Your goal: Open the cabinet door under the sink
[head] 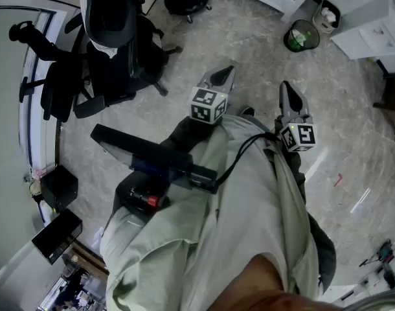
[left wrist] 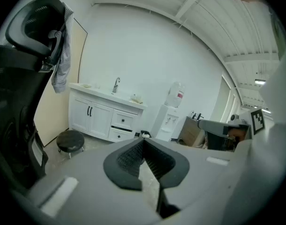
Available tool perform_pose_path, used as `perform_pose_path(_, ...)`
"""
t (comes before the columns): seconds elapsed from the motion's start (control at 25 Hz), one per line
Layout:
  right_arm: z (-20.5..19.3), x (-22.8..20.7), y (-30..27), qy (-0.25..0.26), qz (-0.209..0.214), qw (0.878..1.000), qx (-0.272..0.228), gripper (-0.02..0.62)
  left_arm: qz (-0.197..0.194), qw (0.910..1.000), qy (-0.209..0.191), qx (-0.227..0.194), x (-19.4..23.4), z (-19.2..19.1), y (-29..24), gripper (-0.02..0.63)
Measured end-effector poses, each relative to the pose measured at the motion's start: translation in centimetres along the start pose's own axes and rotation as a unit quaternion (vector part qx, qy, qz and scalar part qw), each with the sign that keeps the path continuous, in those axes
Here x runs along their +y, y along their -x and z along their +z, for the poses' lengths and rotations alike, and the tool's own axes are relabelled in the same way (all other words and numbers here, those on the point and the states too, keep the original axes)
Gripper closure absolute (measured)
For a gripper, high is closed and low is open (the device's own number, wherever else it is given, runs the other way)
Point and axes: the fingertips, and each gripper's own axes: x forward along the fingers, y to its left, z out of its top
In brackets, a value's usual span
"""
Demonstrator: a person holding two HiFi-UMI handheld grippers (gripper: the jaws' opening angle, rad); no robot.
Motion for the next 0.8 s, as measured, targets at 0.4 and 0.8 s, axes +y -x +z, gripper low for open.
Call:
perform_pose_path(0.4, -0.2, -1.0, 1.3, -0.005, -0.011, 1.000, -0.002, 0.594, -0.006, 1.0000, -0.001, 0.006, -1.2, -0.5, -0.5, 0.598)
perform_pose_path(0.8, -0.1, -0.6, 1.8, -0.007, 0.007, 1.000, -0.009, 0.594, -0.001, 1.0000, 0.002, 0.002, -1.6, -1.0, -0.1, 0.598)
